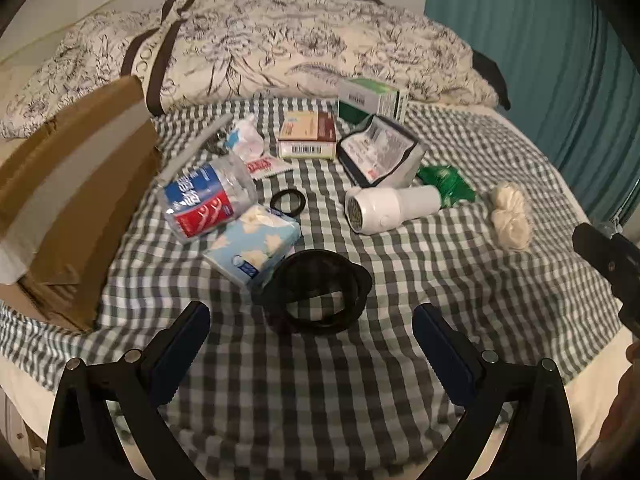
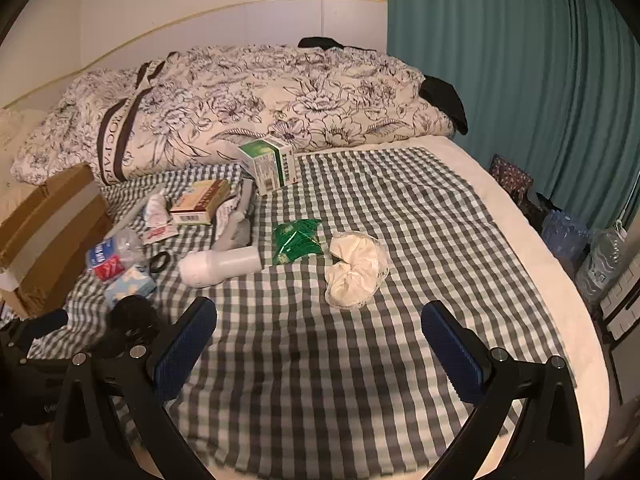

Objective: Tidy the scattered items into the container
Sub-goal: 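Grasp the white lace cloth with the right tool while the left tool grasps the black rubber ring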

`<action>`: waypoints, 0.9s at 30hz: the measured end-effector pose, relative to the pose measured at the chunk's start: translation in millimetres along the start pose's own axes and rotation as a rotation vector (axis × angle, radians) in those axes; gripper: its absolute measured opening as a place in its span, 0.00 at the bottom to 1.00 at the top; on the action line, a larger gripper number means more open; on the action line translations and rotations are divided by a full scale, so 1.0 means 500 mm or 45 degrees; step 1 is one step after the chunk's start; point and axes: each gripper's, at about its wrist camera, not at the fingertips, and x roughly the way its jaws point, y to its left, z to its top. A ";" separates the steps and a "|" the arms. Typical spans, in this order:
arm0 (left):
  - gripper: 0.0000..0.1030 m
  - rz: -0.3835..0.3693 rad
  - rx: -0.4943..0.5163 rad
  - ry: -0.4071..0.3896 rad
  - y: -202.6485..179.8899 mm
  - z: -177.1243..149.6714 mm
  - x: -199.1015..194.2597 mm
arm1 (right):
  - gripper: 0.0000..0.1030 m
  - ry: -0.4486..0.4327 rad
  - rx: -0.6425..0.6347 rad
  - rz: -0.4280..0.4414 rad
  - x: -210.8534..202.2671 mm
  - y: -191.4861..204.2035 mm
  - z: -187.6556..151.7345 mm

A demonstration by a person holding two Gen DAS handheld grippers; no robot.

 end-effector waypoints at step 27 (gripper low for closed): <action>0.85 0.111 -0.063 0.137 -0.013 0.019 0.148 | 0.67 0.218 0.007 -0.048 0.292 -0.056 0.039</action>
